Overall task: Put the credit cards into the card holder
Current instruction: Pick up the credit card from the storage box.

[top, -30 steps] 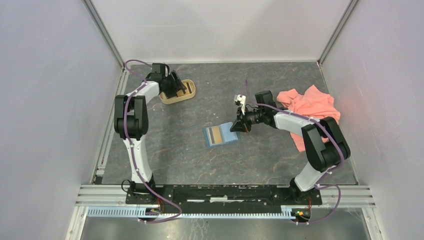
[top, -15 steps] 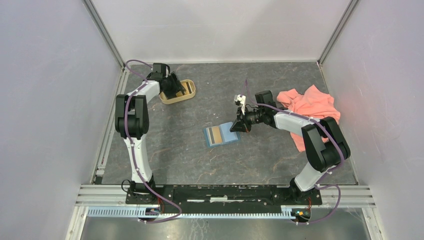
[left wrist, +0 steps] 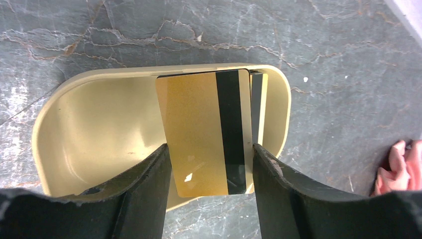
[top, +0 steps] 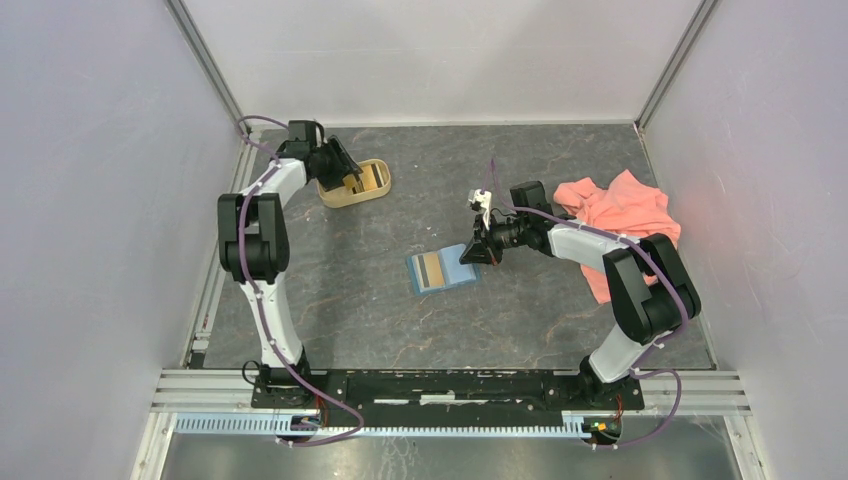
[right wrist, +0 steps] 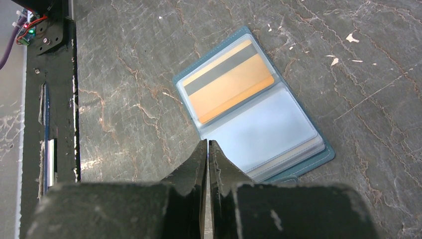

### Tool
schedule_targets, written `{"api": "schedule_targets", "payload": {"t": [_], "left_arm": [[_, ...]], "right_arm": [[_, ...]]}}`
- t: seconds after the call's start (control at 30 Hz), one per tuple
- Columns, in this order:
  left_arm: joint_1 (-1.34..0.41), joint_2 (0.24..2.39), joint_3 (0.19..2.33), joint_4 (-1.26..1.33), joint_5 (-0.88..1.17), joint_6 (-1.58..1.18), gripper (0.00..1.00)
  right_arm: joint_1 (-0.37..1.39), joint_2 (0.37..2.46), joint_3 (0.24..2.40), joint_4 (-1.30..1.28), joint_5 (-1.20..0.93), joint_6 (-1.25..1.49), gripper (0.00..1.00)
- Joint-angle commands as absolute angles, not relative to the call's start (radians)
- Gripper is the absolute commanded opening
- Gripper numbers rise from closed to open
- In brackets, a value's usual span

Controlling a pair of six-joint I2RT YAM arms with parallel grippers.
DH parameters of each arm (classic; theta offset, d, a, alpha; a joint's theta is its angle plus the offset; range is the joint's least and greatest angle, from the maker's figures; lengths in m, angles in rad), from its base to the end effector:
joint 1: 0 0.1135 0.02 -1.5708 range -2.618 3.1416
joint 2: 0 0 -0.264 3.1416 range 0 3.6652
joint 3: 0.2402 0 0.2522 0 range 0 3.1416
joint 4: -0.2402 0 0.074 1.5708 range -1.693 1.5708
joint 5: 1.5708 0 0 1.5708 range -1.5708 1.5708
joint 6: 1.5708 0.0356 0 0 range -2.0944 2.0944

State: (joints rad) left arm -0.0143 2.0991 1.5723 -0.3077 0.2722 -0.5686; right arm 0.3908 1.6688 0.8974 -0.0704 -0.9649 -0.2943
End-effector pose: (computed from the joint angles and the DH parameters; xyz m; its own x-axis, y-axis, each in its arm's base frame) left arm 0.4675 -0.0163 0.1900 -0.7289 -0.5082 -0.4586 -0.2352 0.8151 -0.5295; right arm 0.2903 0.1513 0.1782 -0.4502 -0.3641 -0.8153 -0.8921 0.2219 0.3935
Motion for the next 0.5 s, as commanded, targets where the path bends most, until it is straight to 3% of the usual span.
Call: {"api": "schedule_targets", "payload": {"t": [0.0,0.3,0.47], "left_arm": [[-0.002,2.018,1.552,-0.264,0.359,-0.580,0.60],[0.063,1.993,1.487,-0.209,0.456,-0.595,0.59],[0.066,1.890,1.374,-0.084,0.629,-0.590,0.58]], "right_arm": [[0.392,1.652,0.933,-0.065,-0.983,-0.308,0.08],[0.393,1.644,0.932,-0.070,-0.985,-0.321,0.08],[0.392,1.613,0.933,-0.083,-0.996,-0.354,0.11]]}}
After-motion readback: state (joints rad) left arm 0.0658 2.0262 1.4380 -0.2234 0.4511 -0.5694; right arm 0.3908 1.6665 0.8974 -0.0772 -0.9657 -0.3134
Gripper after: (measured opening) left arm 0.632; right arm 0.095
